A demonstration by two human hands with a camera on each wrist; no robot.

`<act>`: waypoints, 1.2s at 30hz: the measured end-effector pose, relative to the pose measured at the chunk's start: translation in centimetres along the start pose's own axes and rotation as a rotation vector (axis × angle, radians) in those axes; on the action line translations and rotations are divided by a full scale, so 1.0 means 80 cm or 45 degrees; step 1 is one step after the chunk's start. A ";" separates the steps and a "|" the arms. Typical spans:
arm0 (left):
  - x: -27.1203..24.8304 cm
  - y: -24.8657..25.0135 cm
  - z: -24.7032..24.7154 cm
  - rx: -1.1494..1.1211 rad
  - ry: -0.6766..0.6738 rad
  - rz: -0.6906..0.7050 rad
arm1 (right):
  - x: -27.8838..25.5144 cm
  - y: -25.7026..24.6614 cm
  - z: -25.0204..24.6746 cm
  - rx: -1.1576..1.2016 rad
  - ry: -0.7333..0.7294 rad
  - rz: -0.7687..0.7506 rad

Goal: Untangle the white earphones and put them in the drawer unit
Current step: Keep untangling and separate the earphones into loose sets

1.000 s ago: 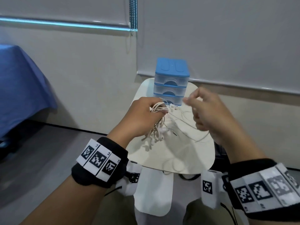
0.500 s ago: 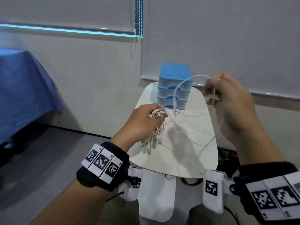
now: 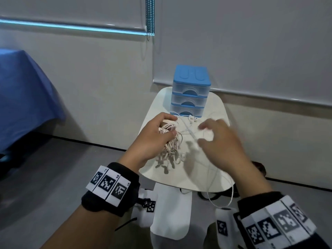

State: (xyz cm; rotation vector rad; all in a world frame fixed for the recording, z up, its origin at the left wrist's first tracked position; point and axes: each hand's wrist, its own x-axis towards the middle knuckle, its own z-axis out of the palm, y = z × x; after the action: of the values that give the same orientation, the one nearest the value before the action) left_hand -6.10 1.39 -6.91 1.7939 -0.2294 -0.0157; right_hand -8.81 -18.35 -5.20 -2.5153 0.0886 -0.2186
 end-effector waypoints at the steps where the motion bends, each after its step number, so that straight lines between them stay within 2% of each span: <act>1: 0.001 -0.002 -0.002 -0.005 0.014 -0.017 | -0.001 0.000 0.013 0.121 -0.113 0.001; 3: 0.001 -0.006 -0.007 -0.011 0.034 -0.052 | -0.003 0.007 0.036 0.217 -0.309 0.020; 7: 0.002 -0.011 -0.014 -0.026 0.039 -0.110 | 0.002 0.026 0.051 0.307 -0.382 0.015; 10: 0.006 -0.015 -0.014 -0.090 0.064 -0.182 | 0.011 0.033 0.042 0.479 -0.524 0.074; 13: 0.010 -0.019 -0.015 -0.215 0.085 -0.226 | 0.019 0.038 0.036 0.711 -0.621 0.166; 18: 0.011 -0.019 -0.022 -0.478 -0.005 -0.277 | 0.017 0.041 0.035 0.899 -0.693 0.199; 26: 0.003 -0.026 -0.020 -0.096 -0.071 -0.237 | 0.013 0.037 0.031 0.853 -0.715 0.258; 31: 0.004 -0.025 -0.016 -0.022 -0.104 -0.215 | 0.013 0.035 0.027 0.807 -0.730 0.234; 36: 0.001 -0.021 -0.012 0.022 -0.205 -0.099 | 0.021 0.040 0.030 0.848 -0.742 0.237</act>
State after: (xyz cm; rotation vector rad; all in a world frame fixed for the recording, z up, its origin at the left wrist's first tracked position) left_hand -5.65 2.63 -8.31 1.8192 -0.2753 -0.2141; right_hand -6.82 -19.78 -8.72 -1.8034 0.0086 0.4865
